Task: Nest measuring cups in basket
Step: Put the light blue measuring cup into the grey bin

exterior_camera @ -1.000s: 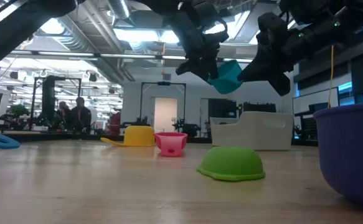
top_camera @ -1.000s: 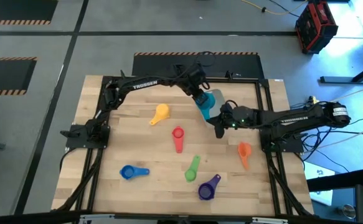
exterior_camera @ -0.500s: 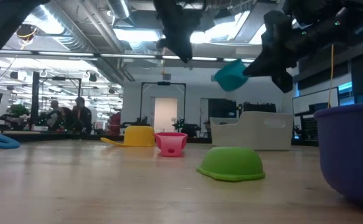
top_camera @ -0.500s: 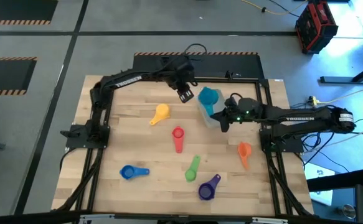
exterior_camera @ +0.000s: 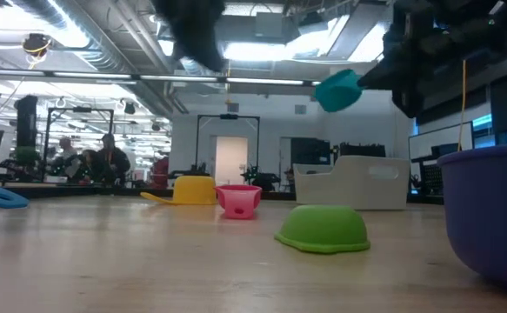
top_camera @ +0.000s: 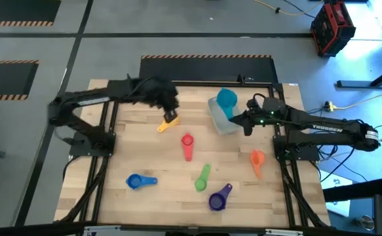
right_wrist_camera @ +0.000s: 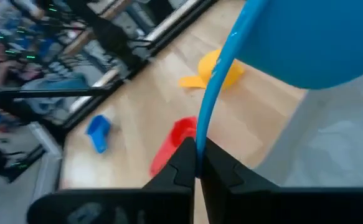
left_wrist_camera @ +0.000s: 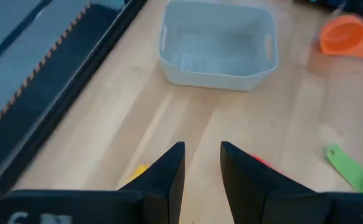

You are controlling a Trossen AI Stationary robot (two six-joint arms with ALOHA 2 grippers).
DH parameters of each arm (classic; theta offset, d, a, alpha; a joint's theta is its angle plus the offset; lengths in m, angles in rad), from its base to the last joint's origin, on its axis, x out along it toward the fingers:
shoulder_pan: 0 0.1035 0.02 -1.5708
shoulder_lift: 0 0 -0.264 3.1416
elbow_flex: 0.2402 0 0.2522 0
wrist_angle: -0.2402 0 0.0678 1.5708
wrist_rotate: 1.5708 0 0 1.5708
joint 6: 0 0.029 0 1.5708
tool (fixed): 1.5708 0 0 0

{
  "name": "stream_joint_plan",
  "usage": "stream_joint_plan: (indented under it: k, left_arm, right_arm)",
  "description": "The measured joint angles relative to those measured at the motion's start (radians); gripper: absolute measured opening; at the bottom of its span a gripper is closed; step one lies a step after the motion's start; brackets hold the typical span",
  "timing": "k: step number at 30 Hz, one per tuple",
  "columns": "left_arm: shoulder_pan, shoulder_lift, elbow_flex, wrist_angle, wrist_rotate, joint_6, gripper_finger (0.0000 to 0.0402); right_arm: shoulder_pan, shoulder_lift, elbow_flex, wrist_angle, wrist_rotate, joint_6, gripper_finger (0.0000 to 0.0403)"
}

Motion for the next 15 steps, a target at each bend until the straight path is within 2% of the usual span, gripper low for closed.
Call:
stream_joint_plan:
  k: [4,8,11,15]
  left_arm:
    - [-0.033,-0.158,-0.279,0.212,0.0,-0.071,0.0095]
    - [-0.063,-0.251,-0.484,0.411,0.0,-0.13,0.0095]
    - [-0.081,-0.284,-0.588,0.54,0.0,-0.165,0.0095]
    - [-0.102,-0.285,-0.665,0.666,0.0,-0.194,0.0095]
  right_arm:
    - [-0.059,0.019,0.0,-0.004,-0.109,0.042,0.0011]
    - [-0.12,0.063,0.0,0.0,-0.22,0.054,0.0011]
    - [-0.157,0.1,0.0,-0.002,-0.267,0.052,0.0011]
    - [-0.193,0.142,0.0,0.005,-0.297,0.045,0.0011]
